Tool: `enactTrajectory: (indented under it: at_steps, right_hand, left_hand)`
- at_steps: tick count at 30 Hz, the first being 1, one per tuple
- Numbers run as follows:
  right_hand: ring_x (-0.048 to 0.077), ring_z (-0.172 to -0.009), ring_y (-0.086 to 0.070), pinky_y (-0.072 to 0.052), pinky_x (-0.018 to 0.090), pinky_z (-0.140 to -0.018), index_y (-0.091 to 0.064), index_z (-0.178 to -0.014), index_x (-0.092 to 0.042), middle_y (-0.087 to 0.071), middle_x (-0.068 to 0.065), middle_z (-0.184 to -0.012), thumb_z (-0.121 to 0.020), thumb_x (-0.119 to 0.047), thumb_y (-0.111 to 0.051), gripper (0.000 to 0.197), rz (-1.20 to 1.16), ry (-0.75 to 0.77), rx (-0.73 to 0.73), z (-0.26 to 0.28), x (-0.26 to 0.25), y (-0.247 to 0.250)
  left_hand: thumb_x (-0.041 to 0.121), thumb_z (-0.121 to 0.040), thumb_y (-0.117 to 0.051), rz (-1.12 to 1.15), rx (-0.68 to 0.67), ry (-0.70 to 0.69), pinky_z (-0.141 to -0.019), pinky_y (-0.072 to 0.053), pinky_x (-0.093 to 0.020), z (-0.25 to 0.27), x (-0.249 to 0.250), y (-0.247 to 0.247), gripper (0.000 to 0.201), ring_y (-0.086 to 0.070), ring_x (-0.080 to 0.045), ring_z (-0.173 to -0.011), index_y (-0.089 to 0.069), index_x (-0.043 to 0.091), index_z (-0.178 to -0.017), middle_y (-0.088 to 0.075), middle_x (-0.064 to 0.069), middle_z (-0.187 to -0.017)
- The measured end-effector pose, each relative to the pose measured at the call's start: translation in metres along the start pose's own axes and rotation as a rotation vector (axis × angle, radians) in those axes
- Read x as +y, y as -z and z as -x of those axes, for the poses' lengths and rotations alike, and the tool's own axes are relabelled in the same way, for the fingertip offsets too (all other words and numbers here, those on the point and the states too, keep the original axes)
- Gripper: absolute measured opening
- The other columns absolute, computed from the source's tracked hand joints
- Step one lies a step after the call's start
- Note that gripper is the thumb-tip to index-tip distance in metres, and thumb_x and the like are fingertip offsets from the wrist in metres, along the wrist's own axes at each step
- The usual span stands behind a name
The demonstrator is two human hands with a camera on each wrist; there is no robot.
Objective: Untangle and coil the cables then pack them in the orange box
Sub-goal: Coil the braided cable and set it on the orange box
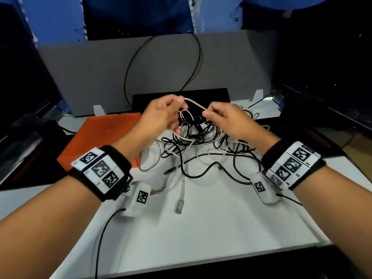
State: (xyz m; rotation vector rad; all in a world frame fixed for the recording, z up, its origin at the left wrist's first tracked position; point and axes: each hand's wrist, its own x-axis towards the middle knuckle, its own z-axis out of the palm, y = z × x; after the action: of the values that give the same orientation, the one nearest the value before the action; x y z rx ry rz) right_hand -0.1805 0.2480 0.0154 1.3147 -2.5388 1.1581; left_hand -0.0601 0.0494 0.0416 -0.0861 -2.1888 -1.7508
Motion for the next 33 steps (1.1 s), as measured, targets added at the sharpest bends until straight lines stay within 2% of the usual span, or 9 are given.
enactTrajectory:
  at_steps: [3, 10, 13, 15, 17, 20, 22, 27, 33]
  right_hand:
    - [0.007, -0.051, -0.040, -0.033, 0.028, -0.053, -0.062, -0.077, -0.015, -0.048, -0.005, -0.059, -0.103, -0.052, -0.054, 0.045, 0.129, 0.010, 0.008, 0.005, -0.004, 0.017]
    - [0.019, -0.054, -0.054, -0.045, 0.033, -0.060, -0.067, -0.086, -0.013, -0.057, 0.007, -0.066, -0.105, -0.043, -0.055, 0.037, 0.073, -0.187, 0.033, -0.013, 0.003, 0.056]
    - [0.027, -0.105, -0.068, -0.050, 0.034, -0.091, -0.059, -0.131, -0.015, -0.069, 0.010, -0.115, -0.100, -0.043, -0.064, 0.042, 0.292, -0.262, -0.086, -0.020, -0.018, 0.057]
    - [0.024, -0.141, -0.049, -0.043, 0.034, -0.106, -0.028, -0.159, -0.026, -0.049, 0.009, -0.153, -0.096, -0.045, -0.070, 0.079, 0.181, -0.134, -0.045, -0.017, -0.054, 0.048]
    - [0.016, -0.146, -0.042, -0.042, 0.033, -0.110, -0.011, -0.164, -0.033, -0.038, 0.006, -0.163, -0.097, -0.040, -0.069, 0.089, 0.015, 0.057, 0.047, -0.012, -0.097, 0.033]
    - [0.014, -0.080, -0.068, -0.053, 0.025, -0.067, -0.042, -0.153, -0.021, -0.069, 0.005, -0.105, -0.104, -0.021, -0.060, 0.051, -0.338, 0.130, -0.103, 0.000, -0.136, 0.017]
    - [0.009, -0.048, -0.042, -0.033, 0.023, -0.044, -0.066, -0.123, -0.013, -0.052, -0.004, -0.063, -0.105, -0.023, -0.059, 0.021, -0.411, 0.113, -0.181, 0.011, -0.138, 0.019]
    - [0.007, -0.053, -0.037, -0.029, 0.023, -0.050, -0.077, -0.093, -0.026, -0.053, -0.006, -0.059, -0.098, -0.036, -0.069, 0.014, -0.161, 0.118, -0.064, 0.040, -0.113, 0.032]
    - [0.005, -0.055, -0.044, -0.037, 0.029, -0.057, -0.078, -0.094, -0.034, -0.062, -0.004, -0.066, -0.098, -0.040, -0.068, 0.012, -0.146, 0.079, 0.256, 0.072, -0.090, 0.046]
  left_hand:
    - [0.037, -0.107, -0.049, 0.107, 0.181, -0.040, -0.040, -0.019, -0.019, 0.003, 0.027, 0.025, 0.025, -0.017, -0.009, -0.047, -0.059, 0.022, -0.091, -0.021, 0.005, -0.060]
    - [0.042, -0.109, -0.037, 0.135, 0.527, -0.229, -0.042, -0.019, -0.022, -0.009, 0.085, 0.087, 0.030, -0.024, -0.009, -0.045, -0.052, 0.022, -0.094, -0.041, 0.006, -0.062]
    - [0.042, -0.110, -0.035, 0.096, 0.449, -0.221, -0.044, -0.025, -0.023, -0.008, 0.085, 0.081, 0.031, -0.030, -0.011, -0.043, -0.053, 0.021, -0.097, -0.051, 0.004, -0.064]
    - [0.041, -0.110, -0.038, -0.026, 0.296, -0.224, -0.044, -0.032, -0.025, -0.001, 0.078, 0.065, 0.030, -0.038, -0.015, -0.042, -0.057, 0.021, -0.098, -0.055, 0.002, -0.064]
    - [0.039, -0.109, -0.041, -0.108, 0.154, -0.213, -0.043, -0.033, -0.026, 0.010, 0.074, 0.045, 0.030, -0.039, -0.017, -0.041, -0.061, 0.020, -0.099, -0.053, -0.002, -0.061]
    - [0.037, -0.107, -0.050, -0.143, 0.088, -0.233, -0.044, -0.026, -0.027, 0.027, 0.074, 0.029, 0.031, -0.033, -0.015, -0.041, -0.065, 0.019, -0.087, -0.046, -0.004, -0.055]
    - [0.039, -0.103, -0.058, -0.201, 0.089, -0.215, -0.048, -0.024, -0.033, 0.043, 0.069, 0.037, 0.036, -0.032, -0.017, -0.045, -0.063, 0.017, -0.075, -0.044, -0.004, -0.051]
    - [0.061, -0.086, -0.066, -0.472, -0.013, -0.103, -0.052, -0.030, -0.038, 0.102, 0.051, 0.063, 0.055, -0.037, -0.020, -0.051, -0.055, 0.011, -0.064, -0.048, -0.002, -0.051]
    - [0.041, -0.097, -0.067, -0.356, 0.155, -0.169, -0.058, -0.035, -0.027, 0.150, 0.039, 0.088, 0.030, -0.040, -0.010, -0.060, -0.069, 0.015, -0.081, -0.048, 0.008, -0.062]
